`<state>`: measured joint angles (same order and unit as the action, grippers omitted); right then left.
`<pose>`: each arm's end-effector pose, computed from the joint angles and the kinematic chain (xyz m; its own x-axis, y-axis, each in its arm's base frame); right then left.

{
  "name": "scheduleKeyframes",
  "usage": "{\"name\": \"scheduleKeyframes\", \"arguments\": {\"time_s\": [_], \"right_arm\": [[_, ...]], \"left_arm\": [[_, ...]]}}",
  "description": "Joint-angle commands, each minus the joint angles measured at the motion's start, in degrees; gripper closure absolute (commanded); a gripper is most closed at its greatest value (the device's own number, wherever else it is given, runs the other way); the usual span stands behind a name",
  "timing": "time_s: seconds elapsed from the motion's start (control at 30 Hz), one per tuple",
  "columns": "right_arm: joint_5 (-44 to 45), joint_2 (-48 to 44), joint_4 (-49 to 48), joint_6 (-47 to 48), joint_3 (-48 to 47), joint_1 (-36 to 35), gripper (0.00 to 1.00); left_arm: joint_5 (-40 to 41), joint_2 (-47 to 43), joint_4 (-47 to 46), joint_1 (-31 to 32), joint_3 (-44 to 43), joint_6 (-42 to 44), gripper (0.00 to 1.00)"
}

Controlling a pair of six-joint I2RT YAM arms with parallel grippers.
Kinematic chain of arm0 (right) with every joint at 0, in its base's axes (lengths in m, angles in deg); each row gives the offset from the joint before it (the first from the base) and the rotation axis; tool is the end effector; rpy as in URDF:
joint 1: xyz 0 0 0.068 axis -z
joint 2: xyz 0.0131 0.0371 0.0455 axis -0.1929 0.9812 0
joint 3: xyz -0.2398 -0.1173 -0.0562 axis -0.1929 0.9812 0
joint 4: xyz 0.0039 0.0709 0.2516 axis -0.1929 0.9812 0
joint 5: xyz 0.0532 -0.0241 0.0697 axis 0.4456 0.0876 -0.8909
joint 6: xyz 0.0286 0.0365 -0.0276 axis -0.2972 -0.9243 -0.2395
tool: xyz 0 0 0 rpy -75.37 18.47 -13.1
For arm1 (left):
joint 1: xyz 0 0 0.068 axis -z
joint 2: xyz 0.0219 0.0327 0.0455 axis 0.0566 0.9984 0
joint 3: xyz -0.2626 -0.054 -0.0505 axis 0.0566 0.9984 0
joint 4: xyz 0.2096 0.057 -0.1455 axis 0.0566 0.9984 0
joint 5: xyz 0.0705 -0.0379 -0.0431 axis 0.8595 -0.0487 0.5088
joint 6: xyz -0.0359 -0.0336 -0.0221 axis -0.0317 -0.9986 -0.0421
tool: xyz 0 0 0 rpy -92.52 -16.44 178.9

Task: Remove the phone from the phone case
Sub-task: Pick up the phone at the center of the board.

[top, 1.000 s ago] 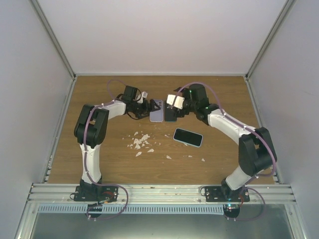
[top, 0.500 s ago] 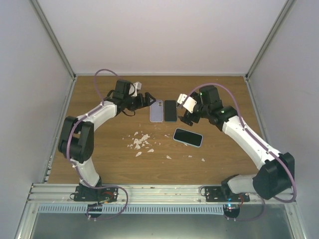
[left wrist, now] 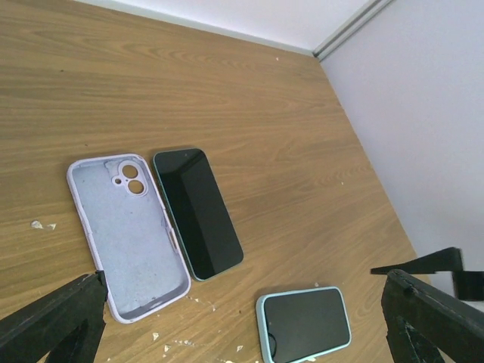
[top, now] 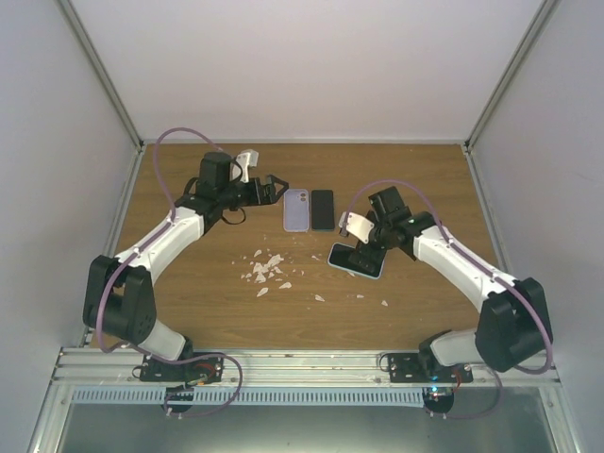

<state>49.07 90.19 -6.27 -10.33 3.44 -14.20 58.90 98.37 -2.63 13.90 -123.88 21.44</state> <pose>0.2404 0.1200 0.2433 -0.3275 -0.8156 -0.4771 -0.8677 0.4594 -0.1898 0.3261 -0.1182 0.2800 -0.7270 -0.1744 -0.6642 0.3685 0.7171 -0.5916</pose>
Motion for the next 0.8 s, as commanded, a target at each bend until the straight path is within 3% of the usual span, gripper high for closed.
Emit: {"name": "scheduleKeyframes", "arguments": {"time_s": [0.0,0.77], "right_arm": [[1.98,3.24,1.21,1.00,1.88,0.34,0.00],[1.85,19.22,-2.95,4.22,2.77,1.00,0.00]], "left_arm": [[0.15,-2.46,-4.42,-0.76,1.81,1.59,0.01],[-2.77,-2.15,-6.42,-2.28,3.22,-0.07,0.01]]}}
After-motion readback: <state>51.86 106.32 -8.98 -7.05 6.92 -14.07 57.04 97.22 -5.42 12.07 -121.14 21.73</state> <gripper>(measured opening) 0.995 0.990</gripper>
